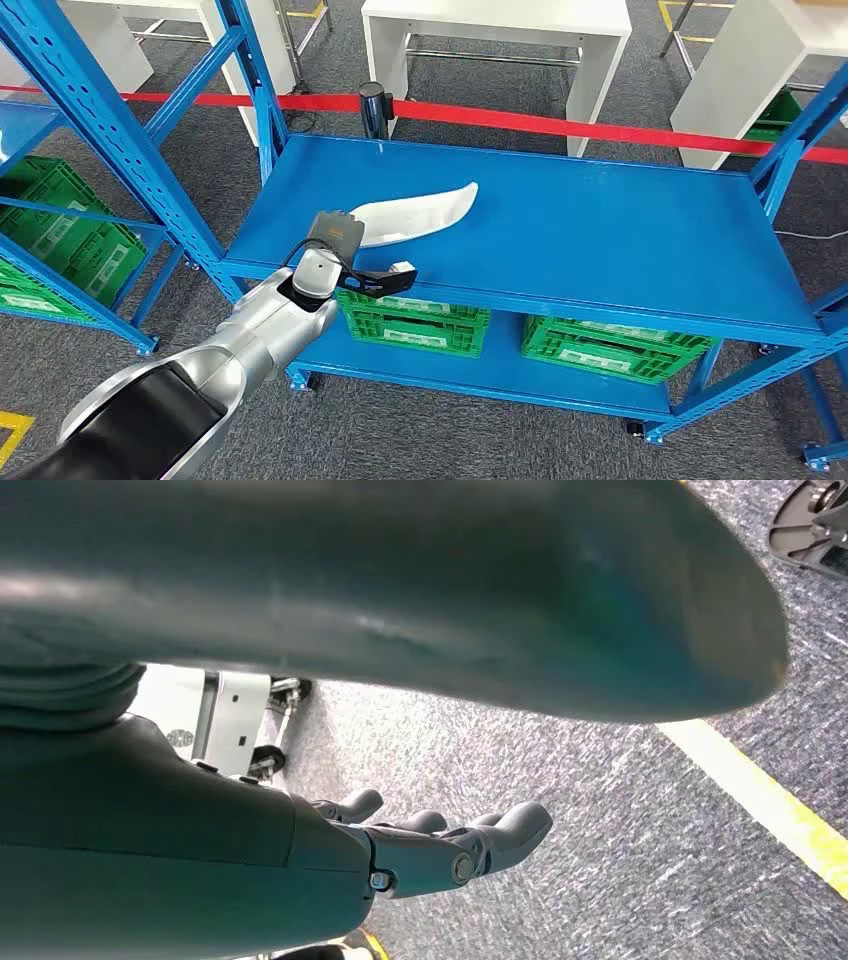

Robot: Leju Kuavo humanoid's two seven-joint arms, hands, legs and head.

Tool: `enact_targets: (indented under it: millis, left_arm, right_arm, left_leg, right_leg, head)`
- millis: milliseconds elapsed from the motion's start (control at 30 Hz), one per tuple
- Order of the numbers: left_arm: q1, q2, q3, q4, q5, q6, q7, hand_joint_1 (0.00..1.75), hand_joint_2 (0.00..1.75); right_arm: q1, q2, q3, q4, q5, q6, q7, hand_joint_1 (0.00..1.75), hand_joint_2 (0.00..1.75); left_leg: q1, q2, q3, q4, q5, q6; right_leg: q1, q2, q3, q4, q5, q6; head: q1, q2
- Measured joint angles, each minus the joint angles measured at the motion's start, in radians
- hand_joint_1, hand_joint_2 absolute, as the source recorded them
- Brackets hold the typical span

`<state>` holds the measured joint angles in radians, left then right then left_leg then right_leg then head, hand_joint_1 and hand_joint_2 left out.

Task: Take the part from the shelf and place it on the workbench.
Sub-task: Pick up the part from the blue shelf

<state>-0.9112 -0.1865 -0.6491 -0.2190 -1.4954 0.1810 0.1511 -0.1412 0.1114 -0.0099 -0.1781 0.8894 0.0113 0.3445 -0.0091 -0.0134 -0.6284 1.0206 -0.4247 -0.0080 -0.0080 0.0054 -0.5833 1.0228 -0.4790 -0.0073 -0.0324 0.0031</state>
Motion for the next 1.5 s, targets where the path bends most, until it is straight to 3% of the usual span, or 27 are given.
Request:
enact_targets:
  millis: [667,1500]
  left_arm:
    - [0.0,0.003,0.003,0.0,-0.002,-0.008,-0.006,1.75,1.75]
    - [0.001,-0.019,0.099,-0.007,0.109,0.144,-0.066,1.75,1.75]
  right_arm:
    - [-0.009,0.003,-0.007,0.0,0.001,0.0,0.003,0.0,0.0]
    - [-0.015,0.005,-0.019,0.0,0.008,-0.001,0.002,0.0,0.0]
  left_leg:
    - [0.0,0.0,0.0,0.0,0.0,0.0]
    - [0.0,0.0,0.0,0.0,0.0,0.0]
  right_leg:
    - [0.0,0.0,0.0,0.0,0.0,0.0]
    - [0.0,0.0,0.0,0.0,0.0,0.0]
  head:
    - [0.0,0.0]
    - [0.0,0.0]
